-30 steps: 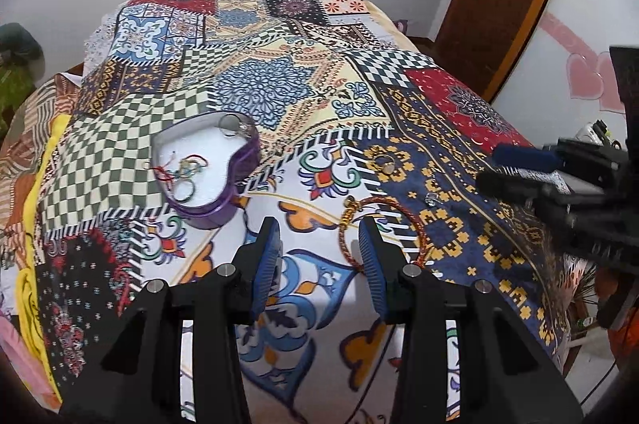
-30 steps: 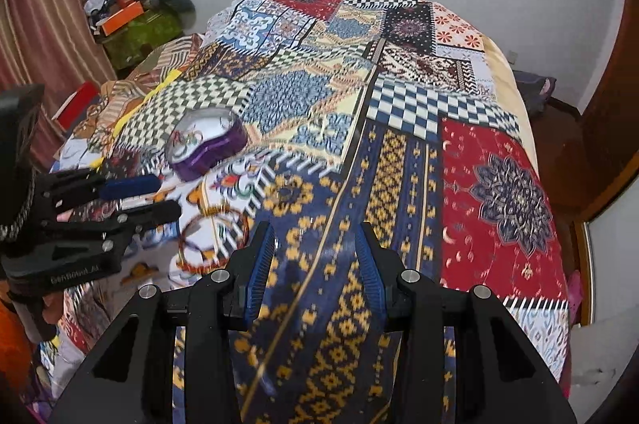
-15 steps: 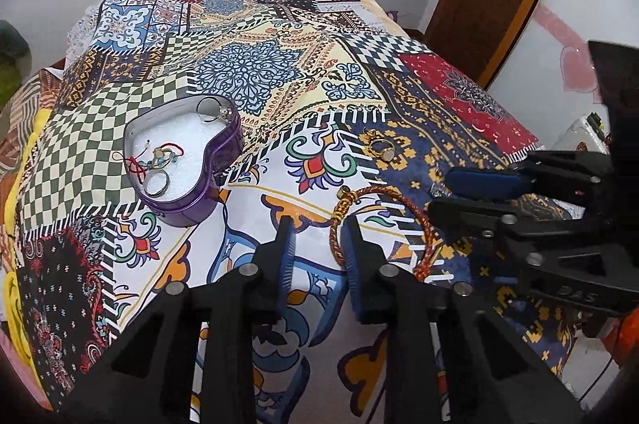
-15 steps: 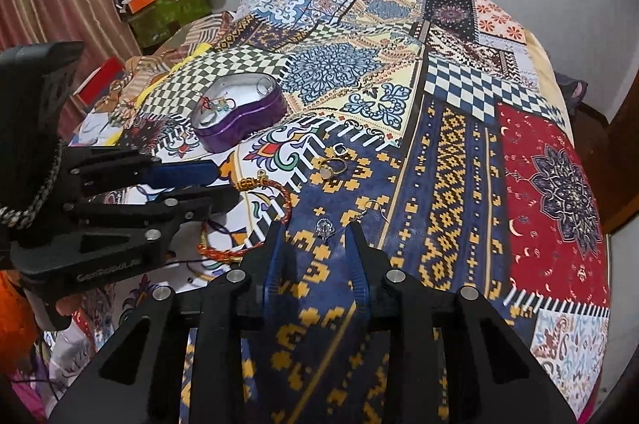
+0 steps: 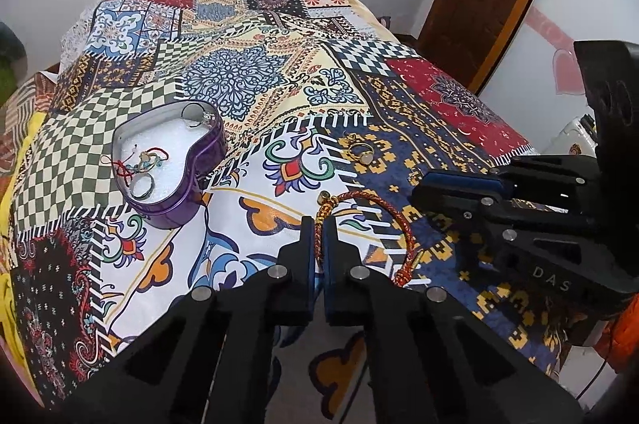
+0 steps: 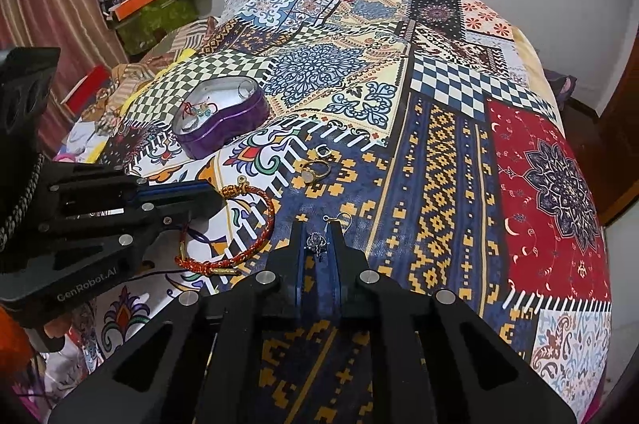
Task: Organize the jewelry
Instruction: 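Grasp the orange beaded bracelet with the left tool while the right tool grasps a silver earring, then carry the bracelet in the left tool and earring in the right tool to the box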
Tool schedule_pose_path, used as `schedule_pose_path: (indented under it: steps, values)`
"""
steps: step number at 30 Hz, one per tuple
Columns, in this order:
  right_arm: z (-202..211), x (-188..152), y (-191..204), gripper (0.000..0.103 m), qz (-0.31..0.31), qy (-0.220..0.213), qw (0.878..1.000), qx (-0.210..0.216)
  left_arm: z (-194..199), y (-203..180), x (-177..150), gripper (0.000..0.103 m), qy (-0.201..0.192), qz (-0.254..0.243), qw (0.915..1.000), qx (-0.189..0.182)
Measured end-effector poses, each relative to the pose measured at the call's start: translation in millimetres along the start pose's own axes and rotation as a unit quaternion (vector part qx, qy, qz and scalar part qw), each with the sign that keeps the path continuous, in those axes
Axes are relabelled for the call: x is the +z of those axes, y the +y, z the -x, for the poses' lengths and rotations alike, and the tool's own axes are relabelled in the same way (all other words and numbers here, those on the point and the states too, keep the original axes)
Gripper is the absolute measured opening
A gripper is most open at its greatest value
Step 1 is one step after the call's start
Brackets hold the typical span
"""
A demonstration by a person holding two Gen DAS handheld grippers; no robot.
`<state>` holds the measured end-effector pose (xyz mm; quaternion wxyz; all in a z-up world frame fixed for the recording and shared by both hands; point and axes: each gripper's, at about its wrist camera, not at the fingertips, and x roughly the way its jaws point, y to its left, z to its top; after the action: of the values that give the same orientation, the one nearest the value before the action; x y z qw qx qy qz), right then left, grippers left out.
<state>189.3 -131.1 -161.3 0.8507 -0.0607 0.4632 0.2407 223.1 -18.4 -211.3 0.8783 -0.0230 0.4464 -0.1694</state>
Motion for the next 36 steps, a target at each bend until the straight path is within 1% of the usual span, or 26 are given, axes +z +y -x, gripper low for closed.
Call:
schedule_pose_path:
  steps: [9, 17, 25, 32, 36]
  values:
    - [22, 7, 1, 0.009, -0.006, -0.022, 1.0, -0.001, 26, -3, 4, 0.001, -0.031, 0.004, 0.9995, 0.007]
    - [40, 15, 10, 0.009, -0.003, -0.047, 0.999, -0.001, 53, -1, 8, 0.001, -0.065, 0.011, 0.9977, 0.018]
    - [54, 27, 27, 0.009, 0.009, -0.071, 0.997, -0.001, 81, 11, 12, 0.001, -0.099, 0.021, 0.9943, 0.034]
    - [56, 39, 42, 0.009, 0.017, -0.085, 0.996, 0.009, 103, 27, 16, 0.001, -0.129, 0.034, 0.9897, 0.051]
    - [54, 45, 53, 0.009, 0.024, -0.092, 0.995, 0.015, 110, 39, 18, 0.001, -0.139, 0.045, 0.9874, 0.061]
